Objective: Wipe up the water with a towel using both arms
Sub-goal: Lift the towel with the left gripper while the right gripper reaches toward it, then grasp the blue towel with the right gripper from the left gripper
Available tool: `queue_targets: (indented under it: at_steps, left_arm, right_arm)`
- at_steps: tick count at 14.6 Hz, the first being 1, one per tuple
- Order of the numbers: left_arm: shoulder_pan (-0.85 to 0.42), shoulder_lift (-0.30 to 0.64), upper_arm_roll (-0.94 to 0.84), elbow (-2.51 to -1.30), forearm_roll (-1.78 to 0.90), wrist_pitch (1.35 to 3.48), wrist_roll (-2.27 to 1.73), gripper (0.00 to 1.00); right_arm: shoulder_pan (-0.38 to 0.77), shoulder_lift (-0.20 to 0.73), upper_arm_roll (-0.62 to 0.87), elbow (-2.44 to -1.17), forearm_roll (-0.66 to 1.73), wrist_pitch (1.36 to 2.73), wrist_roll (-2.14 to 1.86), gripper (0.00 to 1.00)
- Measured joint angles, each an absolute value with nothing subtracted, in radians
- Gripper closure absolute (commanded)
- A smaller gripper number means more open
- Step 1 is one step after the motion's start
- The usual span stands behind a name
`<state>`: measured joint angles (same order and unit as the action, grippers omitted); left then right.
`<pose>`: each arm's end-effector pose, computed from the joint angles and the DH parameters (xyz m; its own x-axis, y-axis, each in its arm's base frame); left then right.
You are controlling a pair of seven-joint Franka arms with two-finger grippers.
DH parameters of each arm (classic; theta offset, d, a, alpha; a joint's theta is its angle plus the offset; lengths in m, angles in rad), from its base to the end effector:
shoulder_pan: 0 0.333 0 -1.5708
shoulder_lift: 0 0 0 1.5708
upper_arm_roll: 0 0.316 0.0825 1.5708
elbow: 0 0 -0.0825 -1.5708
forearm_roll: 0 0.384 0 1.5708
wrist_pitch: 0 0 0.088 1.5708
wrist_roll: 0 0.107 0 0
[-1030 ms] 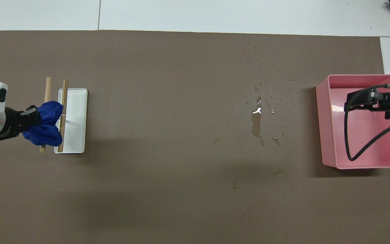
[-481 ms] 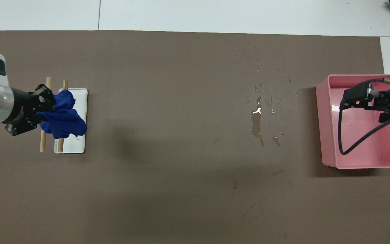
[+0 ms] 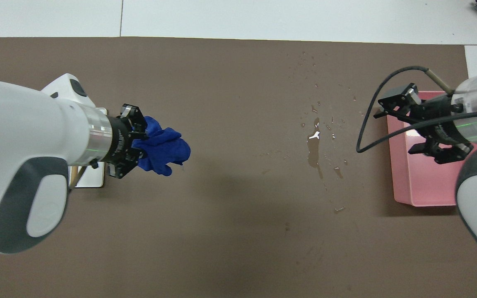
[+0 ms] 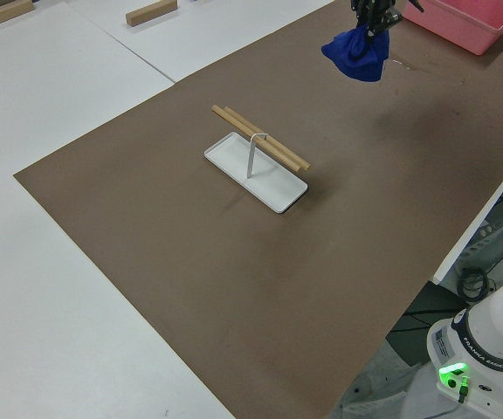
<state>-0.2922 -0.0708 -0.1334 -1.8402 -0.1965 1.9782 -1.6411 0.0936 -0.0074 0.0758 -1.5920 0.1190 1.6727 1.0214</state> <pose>0.5053 -0.2449 0.5734 0.3045 0.9322 -0.1957 0.9448 -0.2695 0.1866 0.5523 0.1064 0.6286 0.6551 -0.7535 -0.0552 -0.7525 -0.6443 -0.1361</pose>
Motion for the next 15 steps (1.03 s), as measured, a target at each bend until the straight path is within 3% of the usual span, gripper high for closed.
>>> queue_targets:
  at_steps: [11,15]
  left_arm:
    - [-0.61,-0.045,-0.139,-1.842,-0.187,2.373,-2.143,1.0]
    - [-0.636,-0.03,-0.135,-1.844,-0.185,2.434,-2.164,1.0]
  right_arm:
    - [0.257,0.038,0.081,-1.6,0.311,1.866,1.467,0.0]
    - [0.311,0.042,0.082,-1.619,0.311,1.878,1.504,0.0]
